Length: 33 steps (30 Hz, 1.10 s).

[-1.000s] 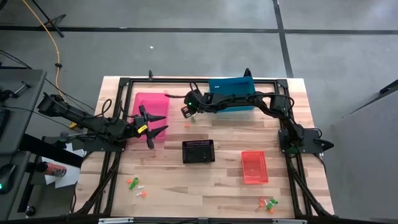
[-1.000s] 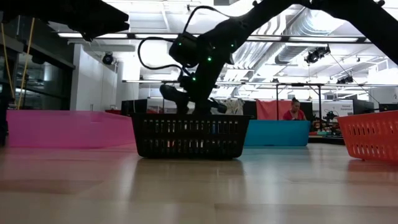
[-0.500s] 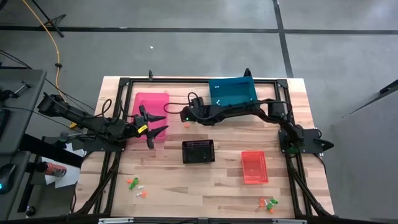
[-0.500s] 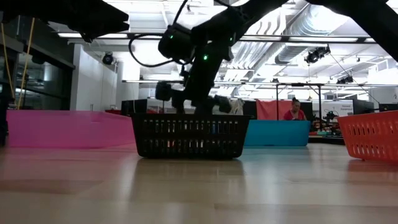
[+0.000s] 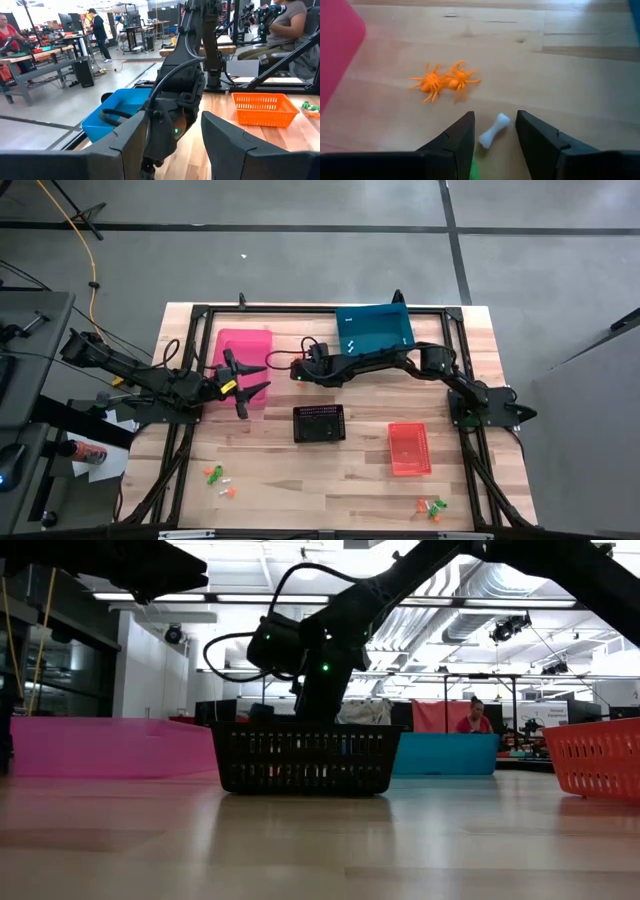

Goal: Sort Halloween decoration
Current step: Put the white bone toy into the blue bin

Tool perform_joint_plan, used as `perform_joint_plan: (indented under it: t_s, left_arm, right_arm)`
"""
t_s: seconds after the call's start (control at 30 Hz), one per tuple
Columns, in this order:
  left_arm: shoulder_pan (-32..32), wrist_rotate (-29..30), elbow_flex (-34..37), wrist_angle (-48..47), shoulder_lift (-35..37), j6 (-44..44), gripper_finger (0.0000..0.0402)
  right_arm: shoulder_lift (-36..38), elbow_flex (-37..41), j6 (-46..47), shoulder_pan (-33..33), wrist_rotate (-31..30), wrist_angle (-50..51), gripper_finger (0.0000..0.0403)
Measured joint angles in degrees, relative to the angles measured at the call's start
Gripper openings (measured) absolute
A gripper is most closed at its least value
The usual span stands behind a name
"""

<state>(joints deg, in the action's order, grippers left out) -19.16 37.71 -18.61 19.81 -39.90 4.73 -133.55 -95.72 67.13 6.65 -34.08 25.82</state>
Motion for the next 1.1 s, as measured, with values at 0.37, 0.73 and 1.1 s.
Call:
perform_joint_plan:
  t_s: [0.37, 0.73, 1.1]
  left_arm:
    - [0.00, 0.02, -0.01, 0.66, 0.00, 0.02, 0.0174]
    - [-0.02, 0.02, 0.00, 0.62, 0.00, -0.13, 0.0174]
    - [-0.02, 0.02, -0.02, 0.60, 0.00, -0.07, 0.0174]
  right_arm:
    - [-0.60, -0.15, 0.03, -1.62, -0.11, 3.37, 0.0145]
    - [-0.53, -0.15, 0.87, -2.26, 1.67, 9.54, 0.0145]
    - [-0.51, 0.15, -0.04, -1.80, 1.61, 5.68, 0.0145]
